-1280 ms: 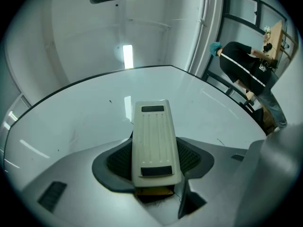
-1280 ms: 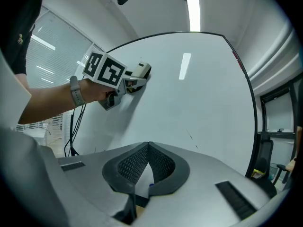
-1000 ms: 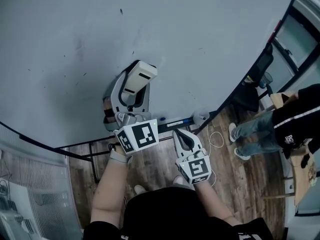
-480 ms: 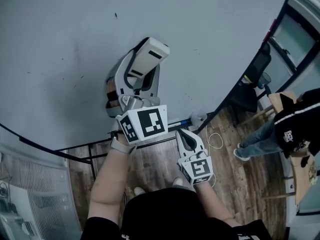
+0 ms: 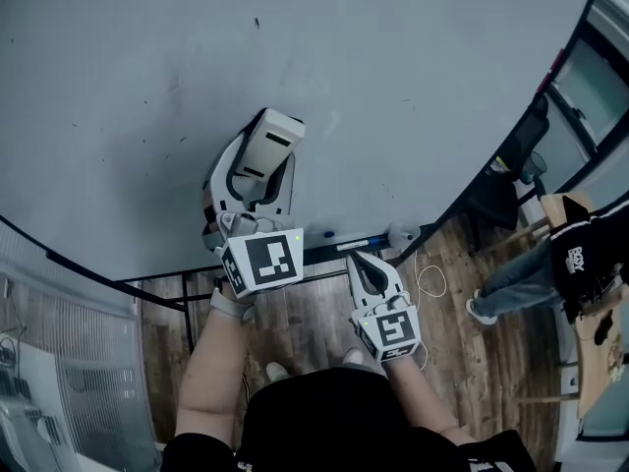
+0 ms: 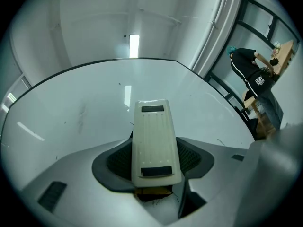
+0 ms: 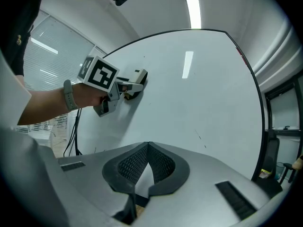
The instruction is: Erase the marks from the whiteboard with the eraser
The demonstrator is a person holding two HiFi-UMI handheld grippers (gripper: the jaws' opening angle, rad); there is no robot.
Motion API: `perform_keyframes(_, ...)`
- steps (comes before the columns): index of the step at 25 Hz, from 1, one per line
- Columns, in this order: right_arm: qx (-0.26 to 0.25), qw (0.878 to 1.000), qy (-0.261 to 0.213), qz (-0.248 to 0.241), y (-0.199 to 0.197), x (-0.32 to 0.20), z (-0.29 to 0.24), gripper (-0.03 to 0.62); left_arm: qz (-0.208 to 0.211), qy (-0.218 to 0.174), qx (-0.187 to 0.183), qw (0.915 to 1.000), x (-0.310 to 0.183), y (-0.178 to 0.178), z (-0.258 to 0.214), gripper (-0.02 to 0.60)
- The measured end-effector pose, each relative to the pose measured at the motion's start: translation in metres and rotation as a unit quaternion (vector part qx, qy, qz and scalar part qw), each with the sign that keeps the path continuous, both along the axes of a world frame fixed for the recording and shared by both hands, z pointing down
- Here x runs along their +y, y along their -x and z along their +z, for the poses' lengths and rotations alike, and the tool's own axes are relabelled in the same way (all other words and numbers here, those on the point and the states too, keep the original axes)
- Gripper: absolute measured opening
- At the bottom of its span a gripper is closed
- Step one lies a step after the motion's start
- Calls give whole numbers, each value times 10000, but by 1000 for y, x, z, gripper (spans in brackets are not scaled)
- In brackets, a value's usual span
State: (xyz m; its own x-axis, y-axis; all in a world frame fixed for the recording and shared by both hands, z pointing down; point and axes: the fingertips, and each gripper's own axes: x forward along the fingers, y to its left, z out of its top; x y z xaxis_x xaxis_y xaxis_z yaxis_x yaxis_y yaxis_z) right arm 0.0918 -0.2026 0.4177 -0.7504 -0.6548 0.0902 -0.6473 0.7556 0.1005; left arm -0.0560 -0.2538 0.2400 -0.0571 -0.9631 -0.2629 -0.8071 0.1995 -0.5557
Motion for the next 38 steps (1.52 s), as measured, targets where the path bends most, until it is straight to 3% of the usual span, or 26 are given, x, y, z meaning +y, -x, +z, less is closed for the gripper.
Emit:
perform_keyframes(6,58,9995,50,-301,19,12,5,26,-378,122,148,9991,16,40,33,267)
perform_keyframes(12,77,9989,44,-468,32,24,5,26,-729,-130,242,9970,33,75,-4,267)
perform_keyframes(21,94,9984,46,-557,41,31,3,28,-678,-181,-25,9975,37,81,-22,267)
perform_keyframes(28,125,9973,77,-714,53,39,6,26,-1037,323,527,9927,56,121,36,267)
perform_keyframes(32,132,9960,74,-875,64,45,7,26,-857,858,1018,9874,72,132,82,268)
perform_keyframes(38,189,9937,107,-1097,78,53,11,26,-537,1280,1560,9780,110,116,140,268)
